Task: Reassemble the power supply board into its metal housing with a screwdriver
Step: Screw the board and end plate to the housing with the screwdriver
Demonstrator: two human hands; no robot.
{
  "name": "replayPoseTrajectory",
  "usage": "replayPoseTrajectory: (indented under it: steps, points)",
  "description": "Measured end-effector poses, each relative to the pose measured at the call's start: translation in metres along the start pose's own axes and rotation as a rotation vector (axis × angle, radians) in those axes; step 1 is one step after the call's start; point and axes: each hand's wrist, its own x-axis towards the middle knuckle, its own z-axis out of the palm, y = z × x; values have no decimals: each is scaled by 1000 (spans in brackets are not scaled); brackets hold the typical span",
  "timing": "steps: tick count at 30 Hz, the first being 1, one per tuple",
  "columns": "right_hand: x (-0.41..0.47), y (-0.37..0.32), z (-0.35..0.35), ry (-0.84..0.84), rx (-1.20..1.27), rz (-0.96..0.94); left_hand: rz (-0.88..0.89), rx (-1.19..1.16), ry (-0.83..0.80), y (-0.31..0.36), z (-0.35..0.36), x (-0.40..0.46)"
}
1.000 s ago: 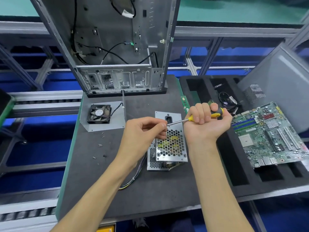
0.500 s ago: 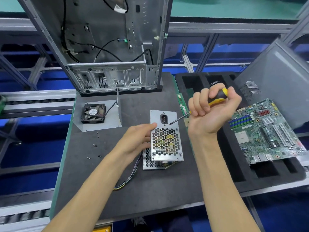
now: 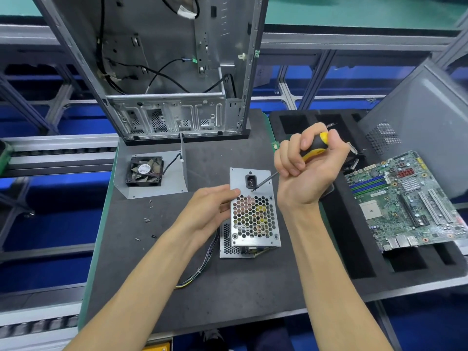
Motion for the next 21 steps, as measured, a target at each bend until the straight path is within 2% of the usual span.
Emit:
replayPoseTrajectory:
  steps: [8, 12, 14, 17, 21]
  points:
    - [-1, 10, -1, -92, -145, -15, 3, -4, -3, 0, 2, -1]
    - [-3, 12, 5, -168, -304, 10, 10, -11, -4, 0, 3, -1]
    - [-4, 12, 9, -174, -386, 36, 11, -13, -6, 0, 3, -2]
    - [-4, 8, 12, -180, -483, -33, 5, -10, -3, 1, 3, -3]
    - [0, 5, 17, -172, -492, -10, -2, -14, 5, 1, 3, -4]
